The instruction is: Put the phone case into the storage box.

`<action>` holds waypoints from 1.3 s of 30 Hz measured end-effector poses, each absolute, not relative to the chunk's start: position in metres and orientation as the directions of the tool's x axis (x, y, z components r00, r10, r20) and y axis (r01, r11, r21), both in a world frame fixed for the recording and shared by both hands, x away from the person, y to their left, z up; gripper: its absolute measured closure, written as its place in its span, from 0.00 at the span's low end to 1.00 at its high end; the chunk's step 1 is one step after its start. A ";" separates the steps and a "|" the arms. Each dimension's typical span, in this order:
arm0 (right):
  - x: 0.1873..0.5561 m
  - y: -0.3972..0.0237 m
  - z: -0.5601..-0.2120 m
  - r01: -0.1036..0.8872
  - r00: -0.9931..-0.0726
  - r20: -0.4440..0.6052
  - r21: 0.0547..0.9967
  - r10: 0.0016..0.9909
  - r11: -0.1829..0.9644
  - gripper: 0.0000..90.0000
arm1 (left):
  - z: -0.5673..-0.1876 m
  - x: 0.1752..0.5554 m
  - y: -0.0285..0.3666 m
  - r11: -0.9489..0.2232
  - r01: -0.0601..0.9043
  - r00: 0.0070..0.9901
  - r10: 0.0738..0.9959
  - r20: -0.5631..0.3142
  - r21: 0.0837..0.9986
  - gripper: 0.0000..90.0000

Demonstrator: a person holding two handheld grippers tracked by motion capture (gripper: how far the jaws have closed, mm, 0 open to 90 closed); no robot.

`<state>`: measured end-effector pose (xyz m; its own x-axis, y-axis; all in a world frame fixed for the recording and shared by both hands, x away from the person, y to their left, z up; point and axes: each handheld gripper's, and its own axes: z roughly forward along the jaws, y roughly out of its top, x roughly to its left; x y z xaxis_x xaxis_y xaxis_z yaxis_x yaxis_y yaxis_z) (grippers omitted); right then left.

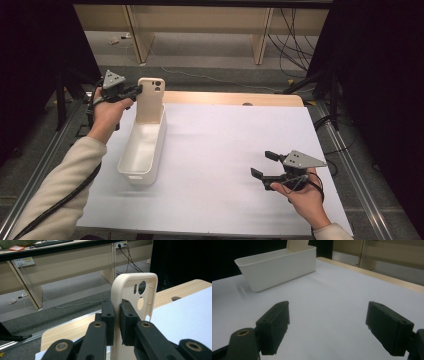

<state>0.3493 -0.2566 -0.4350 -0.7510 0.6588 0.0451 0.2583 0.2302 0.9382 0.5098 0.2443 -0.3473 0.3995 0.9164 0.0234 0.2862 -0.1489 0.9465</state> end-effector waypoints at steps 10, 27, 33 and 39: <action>0.349 -0.256 -0.435 0.253 -0.755 0.039 0.938 0.654 0.236 0.23 | -0.349 0.512 0.246 -0.155 0.290 0.395 0.918 0.029 0.944 0.92; 0.350 -0.257 -0.435 0.254 -0.754 0.037 0.937 0.655 0.240 0.23 | -0.350 0.516 0.245 -0.156 0.289 0.396 0.918 0.031 0.945 0.92; 0.349 -0.256 -0.435 0.254 -0.754 0.040 0.938 0.655 0.236 0.23 | -0.351 0.517 0.246 -0.153 0.288 0.393 0.919 0.029 0.946 0.92; 0.349 -0.255 -0.436 0.262 -0.750 0.049 0.937 0.660 0.229 0.23 | -0.352 0.519 0.246 -0.153 0.288 0.394 0.918 0.029 0.945 0.92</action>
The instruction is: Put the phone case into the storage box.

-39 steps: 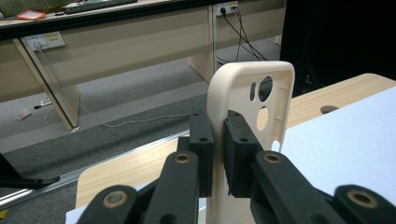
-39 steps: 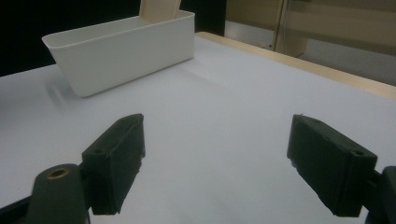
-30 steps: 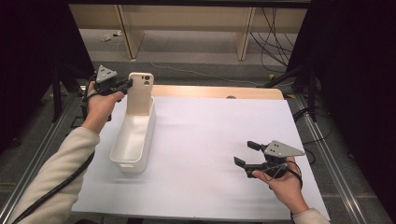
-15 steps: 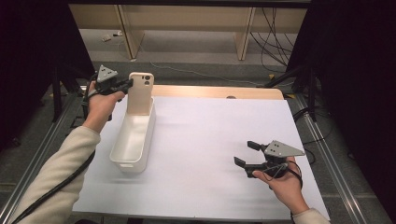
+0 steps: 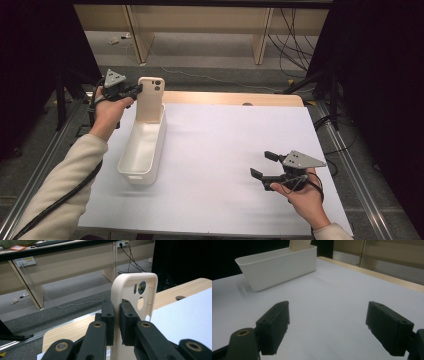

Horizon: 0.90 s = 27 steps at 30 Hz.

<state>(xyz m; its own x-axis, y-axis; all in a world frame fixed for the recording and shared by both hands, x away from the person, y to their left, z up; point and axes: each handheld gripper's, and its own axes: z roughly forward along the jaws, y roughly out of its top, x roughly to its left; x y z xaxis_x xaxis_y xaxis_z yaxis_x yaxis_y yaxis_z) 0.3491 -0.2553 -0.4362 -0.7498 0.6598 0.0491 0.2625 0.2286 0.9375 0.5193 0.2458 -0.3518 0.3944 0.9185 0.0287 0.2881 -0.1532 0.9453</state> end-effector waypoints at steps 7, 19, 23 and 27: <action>0.349 -0.257 -0.436 0.256 -0.753 0.040 0.938 0.657 0.236 0.23 | -0.354 0.521 0.246 -0.152 0.290 0.394 0.919 0.027 0.945 0.92; 0.349 -0.256 -0.436 0.274 -0.759 0.065 0.934 0.648 0.227 0.23 | -0.356 0.524 0.245 -0.158 0.285 0.406 0.914 0.030 0.945 0.92; 0.351 -0.255 -0.437 0.247 -0.761 0.042 0.942 0.648 0.228 0.23 | -0.357 0.525 0.245 -0.157 0.287 0.404 0.914 0.029 0.945 0.92; 0.350 -0.256 -0.436 0.250 -0.759 0.039 0.939 0.649 0.237 0.23 | -0.358 0.526 0.245 -0.158 0.290 0.401 0.916 0.030 0.944 0.92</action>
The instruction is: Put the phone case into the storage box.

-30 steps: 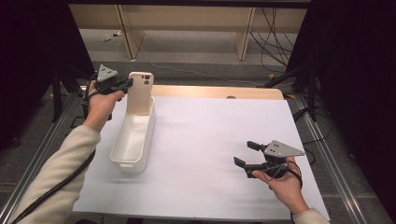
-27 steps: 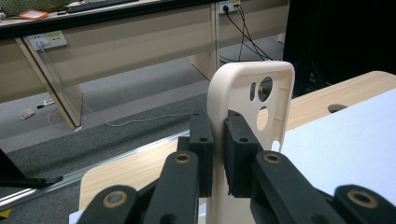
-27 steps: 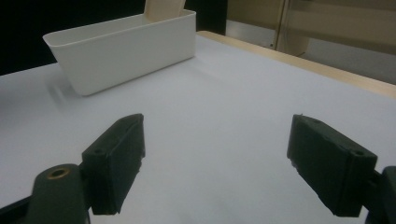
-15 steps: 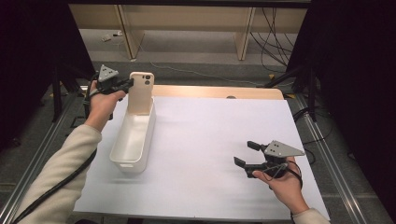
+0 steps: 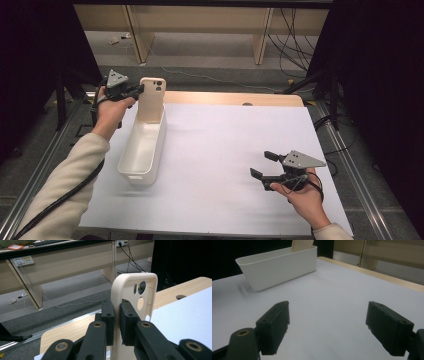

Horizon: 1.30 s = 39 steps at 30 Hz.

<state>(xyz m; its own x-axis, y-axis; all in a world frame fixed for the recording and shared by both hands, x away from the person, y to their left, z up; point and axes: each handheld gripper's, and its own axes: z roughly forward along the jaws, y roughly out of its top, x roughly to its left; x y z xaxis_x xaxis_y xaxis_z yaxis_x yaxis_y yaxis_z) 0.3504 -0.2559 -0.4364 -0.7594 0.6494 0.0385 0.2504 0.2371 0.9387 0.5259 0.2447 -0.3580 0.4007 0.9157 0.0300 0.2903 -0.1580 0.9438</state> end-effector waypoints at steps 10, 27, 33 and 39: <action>0.349 -0.255 -0.436 0.274 -0.758 0.060 0.933 0.650 0.233 0.23 | -0.361 0.527 0.246 -0.160 0.297 0.400 0.916 0.029 0.941 0.92; 0.349 -0.256 -0.436 0.278 -0.757 0.062 0.931 0.650 0.235 0.23 | -0.362 0.530 0.244 -0.161 0.301 0.401 0.916 0.028 0.940 0.92; 0.349 -0.256 -0.436 0.276 -0.757 0.060 0.932 0.650 0.235 0.23 | -0.365 0.531 0.244 -0.160 0.306 0.398 0.917 0.027 0.939 0.92; 0.350 -0.255 -0.436 0.279 -0.759 0.064 0.931 0.648 0.236 0.23 | -0.365 0.531 0.245 -0.162 0.311 0.397 0.917 0.026 0.936 0.92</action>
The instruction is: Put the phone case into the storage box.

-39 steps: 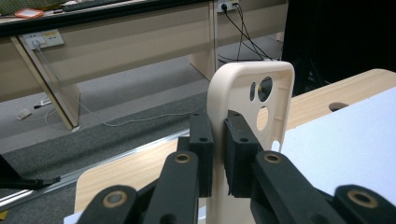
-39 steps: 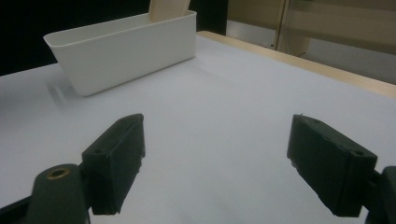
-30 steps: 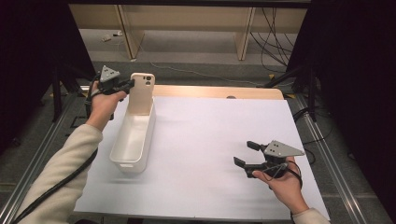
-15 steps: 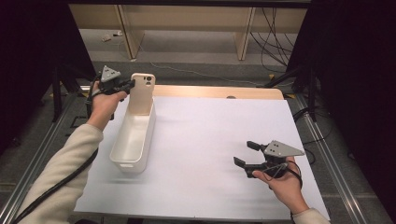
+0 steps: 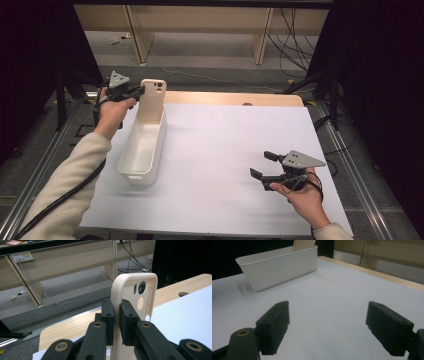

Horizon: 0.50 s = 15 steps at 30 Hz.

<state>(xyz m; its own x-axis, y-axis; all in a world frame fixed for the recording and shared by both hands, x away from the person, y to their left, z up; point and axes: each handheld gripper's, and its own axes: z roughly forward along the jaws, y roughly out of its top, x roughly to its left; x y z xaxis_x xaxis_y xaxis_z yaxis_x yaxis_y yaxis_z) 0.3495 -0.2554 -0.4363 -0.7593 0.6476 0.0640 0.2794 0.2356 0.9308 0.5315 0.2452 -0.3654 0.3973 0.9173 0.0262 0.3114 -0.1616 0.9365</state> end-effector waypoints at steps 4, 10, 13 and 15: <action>0.348 -0.256 -0.435 0.296 -0.757 0.064 0.921 0.650 0.254 0.23 | -0.367 0.532 0.246 -0.161 0.317 0.395 0.918 0.025 0.935 0.92; 0.352 -0.255 -0.438 0.245 -0.756 0.035 0.941 0.653 0.233 0.23 | -0.371 0.533 0.249 -0.158 0.328 0.388 0.921 0.019 0.931 0.92; 0.351 -0.255 -0.438 0.253 -0.759 0.043 0.939 0.650 0.233 0.23 | -0.373 0.533 0.248 -0.156 0.331 0.387 0.922 0.017 0.931 0.92; 0.351 -0.255 -0.437 0.257 -0.757 0.040 0.936 0.653 0.240 0.23 | -0.373 0.534 0.248 -0.159 0.333 0.388 0.921 0.019 0.929 0.92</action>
<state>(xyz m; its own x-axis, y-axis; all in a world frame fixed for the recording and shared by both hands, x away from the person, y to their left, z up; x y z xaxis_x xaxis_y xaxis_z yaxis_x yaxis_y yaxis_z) 0.3509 -0.2553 -0.4372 -0.7566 0.6526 0.0403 0.2568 0.2399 0.9362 0.5337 0.2479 -0.3734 0.3883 0.9214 0.0187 0.3332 -0.1593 0.9293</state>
